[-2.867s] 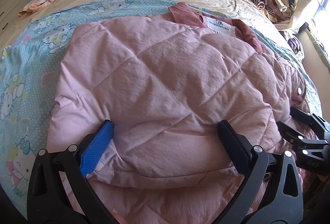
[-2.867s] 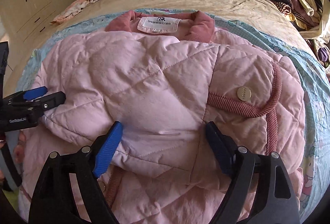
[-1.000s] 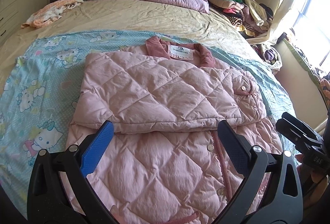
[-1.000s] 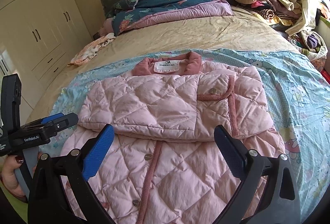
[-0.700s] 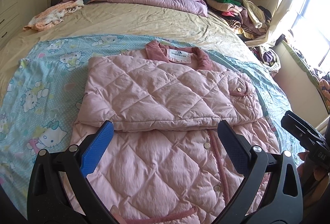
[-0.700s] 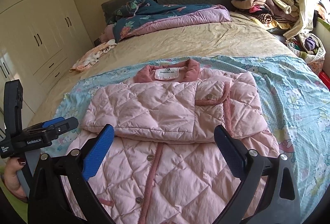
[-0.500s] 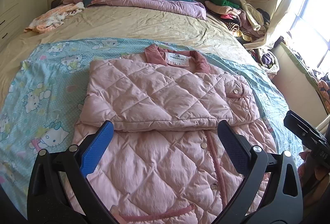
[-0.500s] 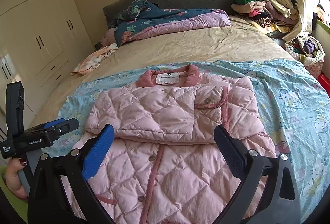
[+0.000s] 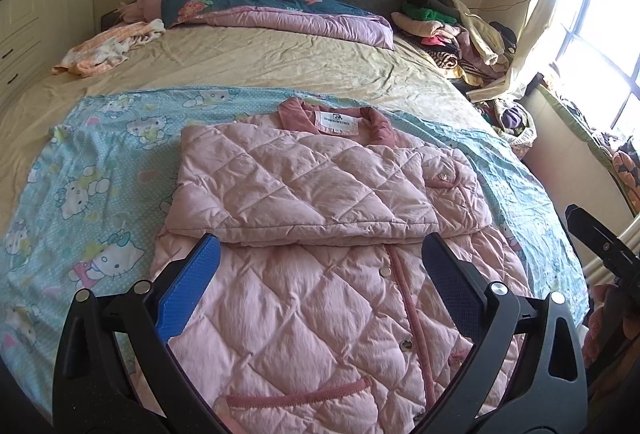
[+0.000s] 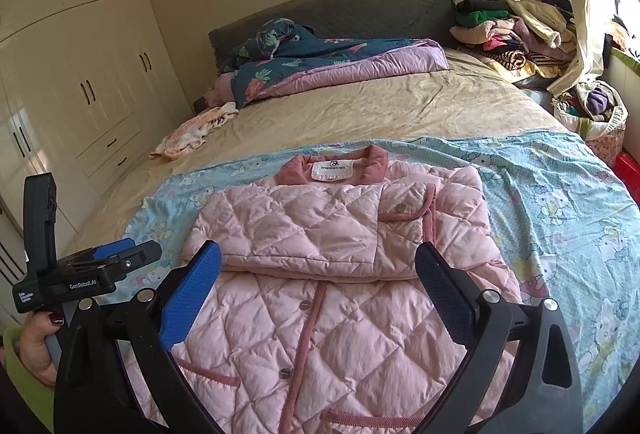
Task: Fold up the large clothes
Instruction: 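Move both tools toward the jacket hem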
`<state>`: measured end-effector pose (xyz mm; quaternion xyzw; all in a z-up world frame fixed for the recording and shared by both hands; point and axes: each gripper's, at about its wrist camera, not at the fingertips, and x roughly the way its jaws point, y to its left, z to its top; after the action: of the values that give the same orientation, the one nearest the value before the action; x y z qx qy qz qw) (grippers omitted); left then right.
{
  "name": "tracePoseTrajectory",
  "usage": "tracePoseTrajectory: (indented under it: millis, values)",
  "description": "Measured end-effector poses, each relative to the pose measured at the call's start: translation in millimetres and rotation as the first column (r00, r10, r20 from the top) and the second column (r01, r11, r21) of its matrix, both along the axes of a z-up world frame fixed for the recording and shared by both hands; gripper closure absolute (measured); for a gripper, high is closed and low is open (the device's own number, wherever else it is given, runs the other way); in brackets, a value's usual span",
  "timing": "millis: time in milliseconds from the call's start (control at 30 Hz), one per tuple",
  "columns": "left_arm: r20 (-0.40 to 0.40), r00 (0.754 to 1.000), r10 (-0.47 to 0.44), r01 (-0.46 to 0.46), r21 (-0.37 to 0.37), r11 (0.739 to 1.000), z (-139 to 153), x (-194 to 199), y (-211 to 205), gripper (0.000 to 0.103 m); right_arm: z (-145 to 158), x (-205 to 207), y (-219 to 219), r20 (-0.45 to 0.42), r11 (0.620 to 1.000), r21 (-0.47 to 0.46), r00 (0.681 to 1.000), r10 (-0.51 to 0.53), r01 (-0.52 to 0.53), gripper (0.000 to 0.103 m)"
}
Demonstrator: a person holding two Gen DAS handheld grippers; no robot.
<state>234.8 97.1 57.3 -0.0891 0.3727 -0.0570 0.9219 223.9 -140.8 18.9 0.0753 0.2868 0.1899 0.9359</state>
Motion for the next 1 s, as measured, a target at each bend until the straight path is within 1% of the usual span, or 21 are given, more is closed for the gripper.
tracePoseTrajectory:
  millis: [367,767,1000]
  values:
    - [0.027,1.000,0.002,-0.002,0.020,1.000,2,-28,-3,0.009,10,-31,-14,0.043,1.000,0.019,0.999,-0.003,0.002,0.006]
    - [0.037,0.999,-0.008,0.006,0.045,0.999,-7,-57,-8,0.009,16,-75,-18,0.084,0.998,0.029,0.995,0.048,-0.050,0.006]
    - [0.048,0.999,0.009,-0.012,0.076,0.997,-17,-75,-7,0.009,8,-94,-25,0.104,1.000,-0.008,0.995,0.000,0.001,0.004]
